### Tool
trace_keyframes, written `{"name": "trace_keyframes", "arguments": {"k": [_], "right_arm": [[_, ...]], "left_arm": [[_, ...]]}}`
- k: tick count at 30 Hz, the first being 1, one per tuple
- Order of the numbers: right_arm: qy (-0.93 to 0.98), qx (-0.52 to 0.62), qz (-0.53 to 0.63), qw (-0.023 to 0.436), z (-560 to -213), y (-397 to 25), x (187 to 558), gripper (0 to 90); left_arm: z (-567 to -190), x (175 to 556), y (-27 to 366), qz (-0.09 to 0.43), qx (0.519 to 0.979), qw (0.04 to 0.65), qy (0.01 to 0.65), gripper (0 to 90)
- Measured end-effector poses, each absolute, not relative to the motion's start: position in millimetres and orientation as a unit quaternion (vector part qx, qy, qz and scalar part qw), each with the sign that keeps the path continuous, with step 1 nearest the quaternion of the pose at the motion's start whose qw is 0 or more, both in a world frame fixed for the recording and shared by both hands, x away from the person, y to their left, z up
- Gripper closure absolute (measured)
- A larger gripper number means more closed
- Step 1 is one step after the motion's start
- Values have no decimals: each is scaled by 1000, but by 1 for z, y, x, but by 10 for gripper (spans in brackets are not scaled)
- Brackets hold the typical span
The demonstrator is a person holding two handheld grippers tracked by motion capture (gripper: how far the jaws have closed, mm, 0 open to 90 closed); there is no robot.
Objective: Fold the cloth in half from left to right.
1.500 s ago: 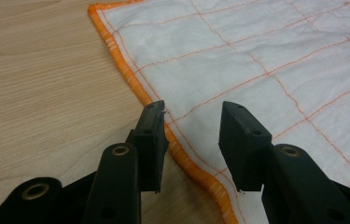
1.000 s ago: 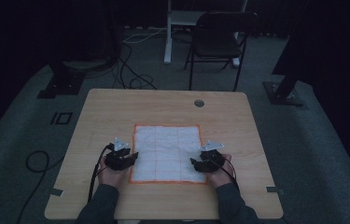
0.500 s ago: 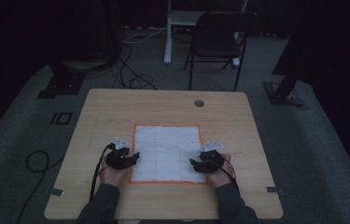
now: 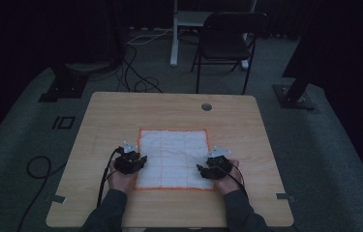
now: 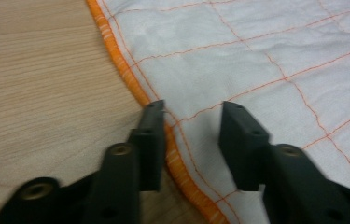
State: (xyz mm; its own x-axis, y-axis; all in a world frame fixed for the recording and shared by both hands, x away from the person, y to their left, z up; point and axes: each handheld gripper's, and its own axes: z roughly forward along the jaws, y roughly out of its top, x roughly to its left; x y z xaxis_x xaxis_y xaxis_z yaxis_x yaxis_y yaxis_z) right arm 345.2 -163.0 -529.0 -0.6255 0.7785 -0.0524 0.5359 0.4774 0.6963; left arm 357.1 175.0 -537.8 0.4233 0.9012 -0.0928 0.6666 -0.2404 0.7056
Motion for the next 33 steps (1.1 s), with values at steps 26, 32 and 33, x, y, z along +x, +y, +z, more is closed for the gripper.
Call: {"name": "trace_keyframes", "arguments": {"k": [26, 32, 33], "right_arm": [[834, 399, 332, 188, -527, -168, 345, 387], [836, 396, 331, 188, -528, -167, 346, 388], [836, 396, 330, 188, -528, -167, 346, 388]], "left_arm": [[-535, 367, 188, 159, 768, 343, 517, 872], [-522, 366, 183, 159, 765, 362, 508, 873], [-520, 365, 181, 159, 766, 363, 506, 873]]}}
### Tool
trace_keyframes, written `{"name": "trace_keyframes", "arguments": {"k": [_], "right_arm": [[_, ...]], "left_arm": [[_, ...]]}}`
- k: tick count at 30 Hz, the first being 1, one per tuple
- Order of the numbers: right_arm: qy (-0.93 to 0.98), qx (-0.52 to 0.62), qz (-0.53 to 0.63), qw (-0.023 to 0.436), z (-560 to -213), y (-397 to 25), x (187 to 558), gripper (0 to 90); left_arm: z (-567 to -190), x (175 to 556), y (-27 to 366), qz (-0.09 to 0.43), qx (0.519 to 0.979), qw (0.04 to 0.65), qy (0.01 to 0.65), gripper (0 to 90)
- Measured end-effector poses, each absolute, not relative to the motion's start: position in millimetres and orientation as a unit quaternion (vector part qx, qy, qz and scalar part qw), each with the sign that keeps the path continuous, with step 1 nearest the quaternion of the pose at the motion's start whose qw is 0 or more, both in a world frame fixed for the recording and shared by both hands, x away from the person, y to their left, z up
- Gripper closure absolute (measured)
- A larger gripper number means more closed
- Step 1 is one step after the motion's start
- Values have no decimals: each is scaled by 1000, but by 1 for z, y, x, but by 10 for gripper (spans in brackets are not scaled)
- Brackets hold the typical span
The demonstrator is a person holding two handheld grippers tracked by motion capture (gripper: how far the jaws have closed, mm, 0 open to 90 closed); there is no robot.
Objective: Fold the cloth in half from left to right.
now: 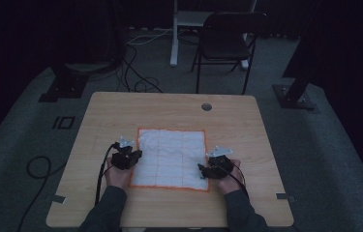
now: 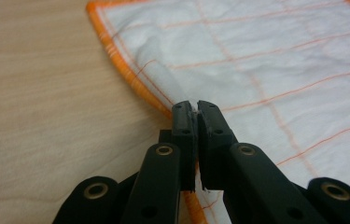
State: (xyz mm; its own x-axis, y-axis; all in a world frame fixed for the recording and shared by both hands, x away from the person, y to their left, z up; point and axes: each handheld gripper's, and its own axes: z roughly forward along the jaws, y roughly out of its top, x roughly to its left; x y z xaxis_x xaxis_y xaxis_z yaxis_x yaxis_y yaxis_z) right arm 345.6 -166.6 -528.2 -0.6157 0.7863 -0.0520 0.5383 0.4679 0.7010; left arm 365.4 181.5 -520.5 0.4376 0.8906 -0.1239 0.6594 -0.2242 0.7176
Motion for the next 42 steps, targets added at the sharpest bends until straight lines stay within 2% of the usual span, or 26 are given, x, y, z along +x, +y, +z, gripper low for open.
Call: {"name": "trace_keyframes", "arguments": {"k": [17, 39, 42], "right_arm": [[837, 397, 328, 186, -529, -167, 346, 388], [834, 403, 327, 187, -529, -169, 346, 388], [834, 403, 326, 187, -530, -170, 347, 388]], "left_arm": [[-500, 373, 119, 120, 806, 381, 438, 875], [-489, 363, 48, 98, 832, 402, 371, 872], [-490, 362, 47, 93, 830, 411, 365, 797]]}}
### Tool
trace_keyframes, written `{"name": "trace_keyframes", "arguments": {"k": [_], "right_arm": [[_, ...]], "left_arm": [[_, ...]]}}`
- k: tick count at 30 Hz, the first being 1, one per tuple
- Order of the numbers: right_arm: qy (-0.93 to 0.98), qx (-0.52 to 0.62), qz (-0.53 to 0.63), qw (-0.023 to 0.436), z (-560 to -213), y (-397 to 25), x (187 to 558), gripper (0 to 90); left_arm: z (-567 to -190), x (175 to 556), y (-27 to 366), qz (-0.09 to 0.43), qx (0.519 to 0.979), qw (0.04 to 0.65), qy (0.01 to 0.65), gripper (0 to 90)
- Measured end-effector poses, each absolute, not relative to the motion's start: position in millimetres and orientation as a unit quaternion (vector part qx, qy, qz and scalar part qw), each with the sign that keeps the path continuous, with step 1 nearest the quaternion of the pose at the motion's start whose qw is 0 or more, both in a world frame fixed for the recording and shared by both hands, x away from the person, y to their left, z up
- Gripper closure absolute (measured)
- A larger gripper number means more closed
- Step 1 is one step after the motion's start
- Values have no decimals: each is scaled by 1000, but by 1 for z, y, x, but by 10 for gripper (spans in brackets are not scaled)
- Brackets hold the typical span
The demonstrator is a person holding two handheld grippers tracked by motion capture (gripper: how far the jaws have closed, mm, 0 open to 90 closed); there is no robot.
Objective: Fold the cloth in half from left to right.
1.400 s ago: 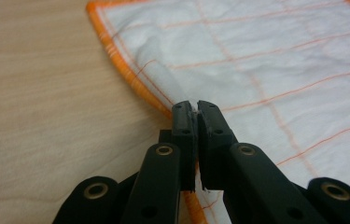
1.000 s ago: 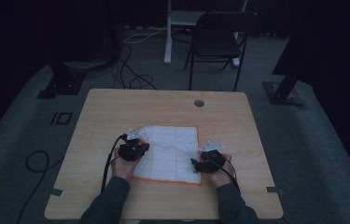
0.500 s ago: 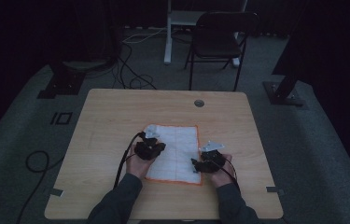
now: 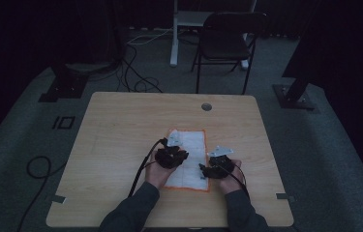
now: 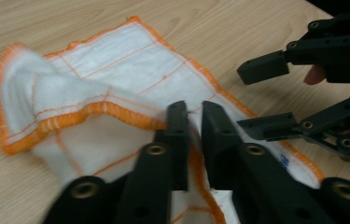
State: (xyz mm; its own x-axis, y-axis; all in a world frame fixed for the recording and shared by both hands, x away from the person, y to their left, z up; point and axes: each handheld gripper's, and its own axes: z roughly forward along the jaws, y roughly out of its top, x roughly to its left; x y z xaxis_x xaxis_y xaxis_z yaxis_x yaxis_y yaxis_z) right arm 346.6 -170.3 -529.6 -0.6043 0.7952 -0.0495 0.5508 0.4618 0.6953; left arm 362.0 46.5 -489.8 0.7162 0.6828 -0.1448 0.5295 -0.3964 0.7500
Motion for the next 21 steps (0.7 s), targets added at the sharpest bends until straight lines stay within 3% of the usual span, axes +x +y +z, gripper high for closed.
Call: {"name": "trace_keyframes", "arguments": {"k": [4, 21], "right_arm": [[832, 405, 329, 186, -529, -171, 346, 406], [836, 387, 353, 164, -525, -147, 349, 583]], "left_arm": [[-482, 358, 54, 95, 823, 427, 361, 724], [-487, 361, 101, 128, 807, 416, 400, 707]]}}
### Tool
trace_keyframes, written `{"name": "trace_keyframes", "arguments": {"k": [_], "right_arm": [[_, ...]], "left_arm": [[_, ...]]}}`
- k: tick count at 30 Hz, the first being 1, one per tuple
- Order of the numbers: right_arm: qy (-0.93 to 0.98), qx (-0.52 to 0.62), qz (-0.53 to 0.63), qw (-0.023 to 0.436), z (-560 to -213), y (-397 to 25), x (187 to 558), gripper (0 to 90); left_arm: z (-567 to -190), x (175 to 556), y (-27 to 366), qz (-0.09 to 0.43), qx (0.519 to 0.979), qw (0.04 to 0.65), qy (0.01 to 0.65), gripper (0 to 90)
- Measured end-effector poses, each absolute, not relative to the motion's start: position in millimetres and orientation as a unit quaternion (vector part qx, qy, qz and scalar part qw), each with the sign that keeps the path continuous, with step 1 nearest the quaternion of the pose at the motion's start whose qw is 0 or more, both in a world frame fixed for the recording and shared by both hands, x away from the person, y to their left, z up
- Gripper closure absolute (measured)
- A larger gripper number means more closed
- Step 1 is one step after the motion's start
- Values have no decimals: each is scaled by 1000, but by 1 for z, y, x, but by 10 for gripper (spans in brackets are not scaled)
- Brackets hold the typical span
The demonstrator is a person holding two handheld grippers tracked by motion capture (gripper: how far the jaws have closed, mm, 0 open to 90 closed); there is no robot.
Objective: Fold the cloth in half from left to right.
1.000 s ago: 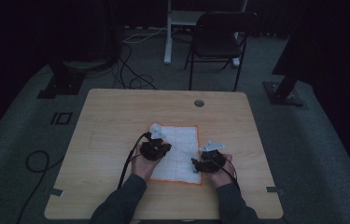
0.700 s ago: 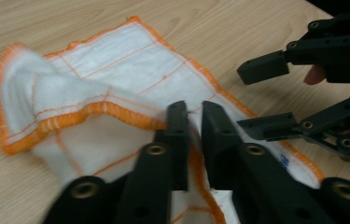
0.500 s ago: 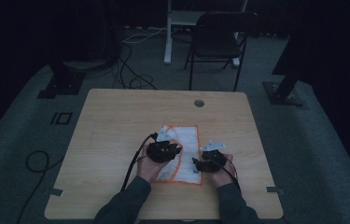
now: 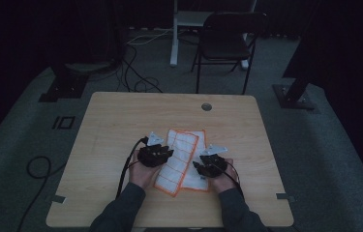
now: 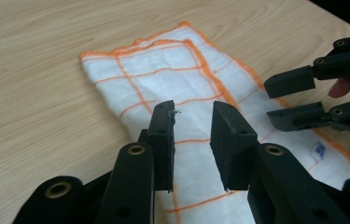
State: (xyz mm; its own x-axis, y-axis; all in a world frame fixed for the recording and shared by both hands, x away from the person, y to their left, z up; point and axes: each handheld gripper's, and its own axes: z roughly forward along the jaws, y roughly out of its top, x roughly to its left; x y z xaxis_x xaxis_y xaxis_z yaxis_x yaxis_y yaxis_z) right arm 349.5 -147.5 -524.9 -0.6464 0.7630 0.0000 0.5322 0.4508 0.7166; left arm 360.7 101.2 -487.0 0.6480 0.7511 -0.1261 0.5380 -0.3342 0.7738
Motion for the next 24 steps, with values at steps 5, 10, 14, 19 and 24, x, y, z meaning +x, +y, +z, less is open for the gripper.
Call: {"name": "trace_keyframes", "arguments": {"k": [5, 10, 14, 19, 24], "right_arm": [[835, 388, 360, 148, -528, -138, 350, 579], [835, 386, 367, 138, -528, -131, 351, 562], [835, 388, 366, 134, -530, -126, 351, 562], [829, 399, 372, 121, -532, -122, 354, 574], [827, 399, 380, 110, -533, -120, 357, 575]], "left_arm": [[-490, 360, 107, 132, 805, 412, 406, 704], [-492, 360, 109, 135, 804, 410, 409, 704], [-492, 360, 110, 138, 804, 408, 410, 701], [-493, 360, 110, 138, 803, 407, 412, 699], [-495, 360, 111, 141, 805, 403, 411, 698]]}}
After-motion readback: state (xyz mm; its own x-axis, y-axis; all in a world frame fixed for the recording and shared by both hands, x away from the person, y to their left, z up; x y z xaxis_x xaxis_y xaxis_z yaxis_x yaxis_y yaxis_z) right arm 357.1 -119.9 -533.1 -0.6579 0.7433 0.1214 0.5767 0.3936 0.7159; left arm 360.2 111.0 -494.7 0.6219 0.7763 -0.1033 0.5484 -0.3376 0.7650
